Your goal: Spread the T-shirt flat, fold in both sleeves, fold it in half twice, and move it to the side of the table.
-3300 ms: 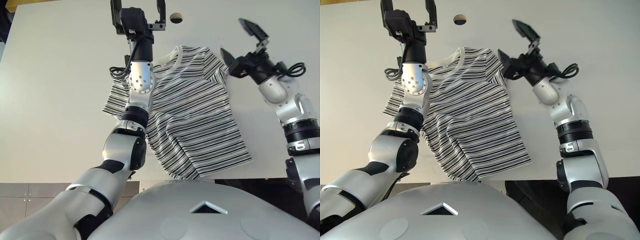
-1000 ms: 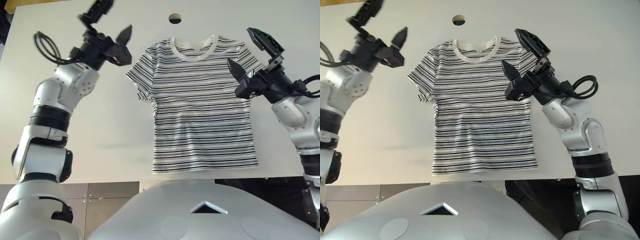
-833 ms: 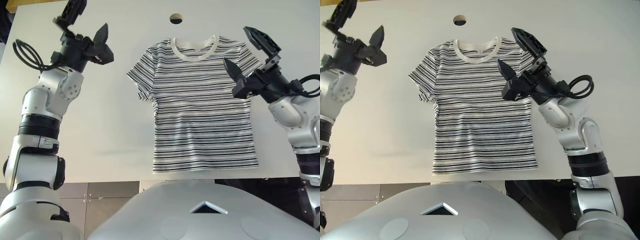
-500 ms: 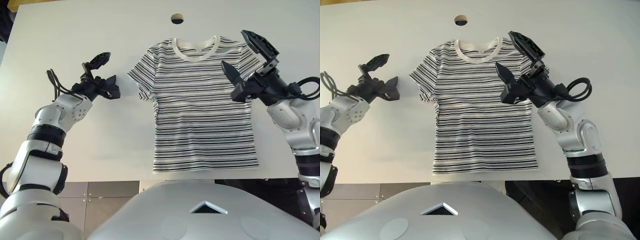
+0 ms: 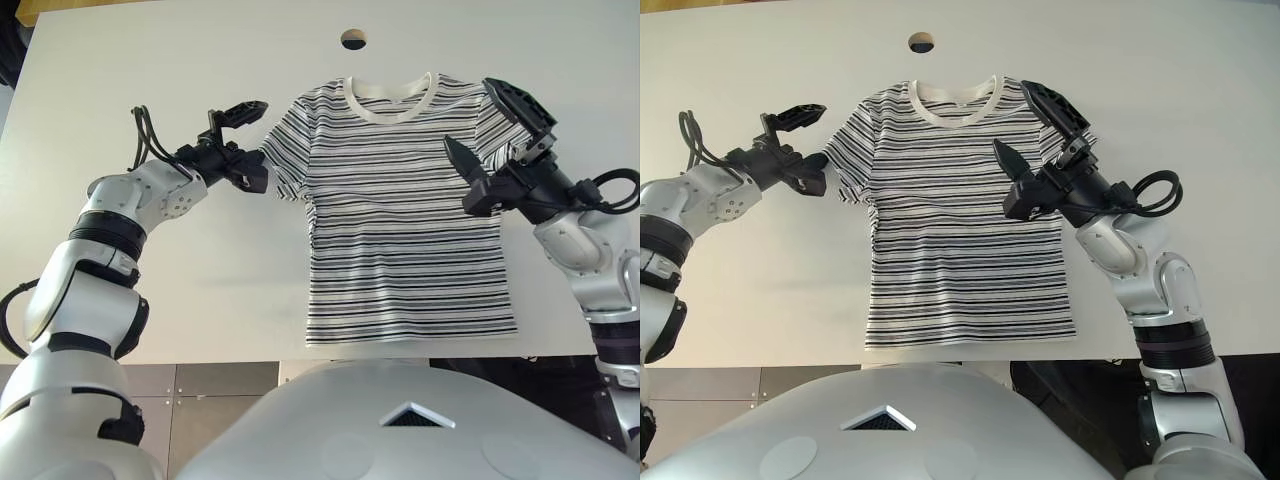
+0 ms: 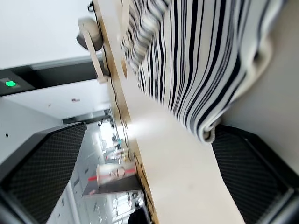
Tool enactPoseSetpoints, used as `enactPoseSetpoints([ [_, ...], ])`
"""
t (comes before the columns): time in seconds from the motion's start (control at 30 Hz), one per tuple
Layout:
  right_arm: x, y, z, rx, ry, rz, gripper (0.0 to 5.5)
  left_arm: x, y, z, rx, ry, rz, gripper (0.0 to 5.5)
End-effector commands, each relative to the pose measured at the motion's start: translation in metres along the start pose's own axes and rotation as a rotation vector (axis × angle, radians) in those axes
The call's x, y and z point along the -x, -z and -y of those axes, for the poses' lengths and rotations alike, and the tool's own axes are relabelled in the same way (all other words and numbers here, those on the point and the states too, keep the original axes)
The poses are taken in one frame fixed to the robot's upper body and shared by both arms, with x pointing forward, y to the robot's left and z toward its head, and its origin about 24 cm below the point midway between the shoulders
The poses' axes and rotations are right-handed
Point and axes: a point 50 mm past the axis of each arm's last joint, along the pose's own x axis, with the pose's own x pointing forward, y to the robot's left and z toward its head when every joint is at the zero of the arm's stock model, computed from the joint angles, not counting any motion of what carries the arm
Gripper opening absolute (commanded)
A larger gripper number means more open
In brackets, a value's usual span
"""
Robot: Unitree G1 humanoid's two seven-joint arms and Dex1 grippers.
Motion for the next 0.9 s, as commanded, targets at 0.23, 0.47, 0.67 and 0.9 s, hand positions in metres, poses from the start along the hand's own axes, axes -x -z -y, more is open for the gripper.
enactPoseSetpoints([
  [0.23, -0.001, 0.001, 0.003, -0.001, 0.006, -0.005, 4.26, -0.004, -0.007, 0.018, 0.010, 0.104, 0.011, 4.18],
  [0.47, -0.001, 0.001, 0.003, -0.003, 0.009, -0.006, 4.26, -0.010, -0.003, 0.017, 0.013, 0.095, -0.036, 2.89],
  [0.67, -0.002, 0.001, 0.002, -0.008, 0.009, -0.003, 4.26, -0.011, 0.001, 0.019, 0.009, 0.096, -0.074, 1.95],
  [0.9, -0.001, -0.001, 0.002, -0.014, 0.007, 0.002, 4.26, -0.012, -0.001, 0.022, 0.018, 0.099, -0.075, 0.88],
])
